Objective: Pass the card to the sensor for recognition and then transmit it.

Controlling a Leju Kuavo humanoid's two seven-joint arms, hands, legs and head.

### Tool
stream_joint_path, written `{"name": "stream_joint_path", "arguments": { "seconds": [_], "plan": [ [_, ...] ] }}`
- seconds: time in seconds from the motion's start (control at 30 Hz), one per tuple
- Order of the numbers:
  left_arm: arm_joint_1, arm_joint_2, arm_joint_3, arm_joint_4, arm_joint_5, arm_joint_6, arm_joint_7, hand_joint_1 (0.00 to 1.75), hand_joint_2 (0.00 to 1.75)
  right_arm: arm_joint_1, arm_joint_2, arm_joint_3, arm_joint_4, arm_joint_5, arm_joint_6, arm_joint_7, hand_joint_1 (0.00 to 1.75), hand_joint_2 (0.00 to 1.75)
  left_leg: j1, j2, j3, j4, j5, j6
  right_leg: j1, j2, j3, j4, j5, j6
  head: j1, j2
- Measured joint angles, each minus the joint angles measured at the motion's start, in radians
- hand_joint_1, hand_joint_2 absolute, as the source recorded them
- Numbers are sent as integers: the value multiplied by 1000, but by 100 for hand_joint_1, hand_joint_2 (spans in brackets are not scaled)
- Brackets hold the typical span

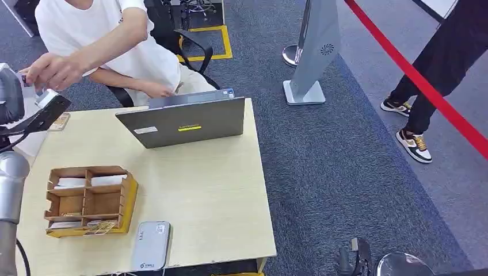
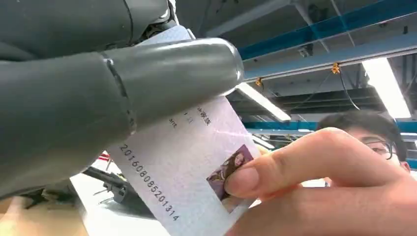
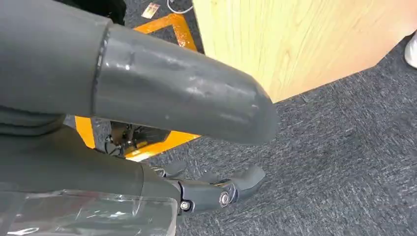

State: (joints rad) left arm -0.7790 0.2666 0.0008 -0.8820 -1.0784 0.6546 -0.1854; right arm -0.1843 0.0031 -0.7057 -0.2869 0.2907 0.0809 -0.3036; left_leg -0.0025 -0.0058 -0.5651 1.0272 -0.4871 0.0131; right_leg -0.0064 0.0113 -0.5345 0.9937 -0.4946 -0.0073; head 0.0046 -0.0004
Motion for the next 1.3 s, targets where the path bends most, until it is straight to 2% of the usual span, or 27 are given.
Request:
{"name": "stream_joint_path", "arguments": {
  "seconds": [0.3, 0.63, 0.97, 1.13, 1.17, 1.3],
  "plan": [
    [101, -26, -1, -107, 12, 3, 7, 175, 0, 13, 0, 0, 1, -12, -3, -5, 0, 0, 0, 0, 0, 0, 0, 0, 0, 0, 0, 0, 0, 0, 0, 0],
    [238, -64, -29, -340, 14, -18, 21, 175, 0, 30, 0, 0, 1, -15, -4, -14, 0, 0, 0, 0, 0, 0, 0, 0, 0, 0, 0, 0, 0, 0, -1, 0],
    [308, -84, -54, -465, 19, -40, 21, 175, 0, 38, 0, -1, 1, -16, -7, -19, 0, 0, 0, 0, 0, 0, 0, 0, 0, 0, -1, 0, 0, 0, -1, 0],
    [325, -90, -61, -497, 14, -51, 22, 175, 0, 41, 0, -1, 1, -18, -7, -21, 0, 0, 0, 0, 0, 0, 0, 0, 0, 0, 0, 0, 0, 0, -1, 0],
    [327, -90, -64, -501, 18, -57, 26, 0, 175, 41, -1, -1, 1, -18, -6, -21, 0, 0, 0, 0, 0, 0, 0, 0, 0, 0, 0, 0, 0, 0, -1, 0],
    [335, -92, -64, -510, 25, -62, 29, 0, 175, 42, -1, -1, 1, -18, -6, -21, 0, 0, 0, 0, 0, 0, 0, 0, 0, 0, 0, 0, 0, 0, -1, 0]
  ]
}}
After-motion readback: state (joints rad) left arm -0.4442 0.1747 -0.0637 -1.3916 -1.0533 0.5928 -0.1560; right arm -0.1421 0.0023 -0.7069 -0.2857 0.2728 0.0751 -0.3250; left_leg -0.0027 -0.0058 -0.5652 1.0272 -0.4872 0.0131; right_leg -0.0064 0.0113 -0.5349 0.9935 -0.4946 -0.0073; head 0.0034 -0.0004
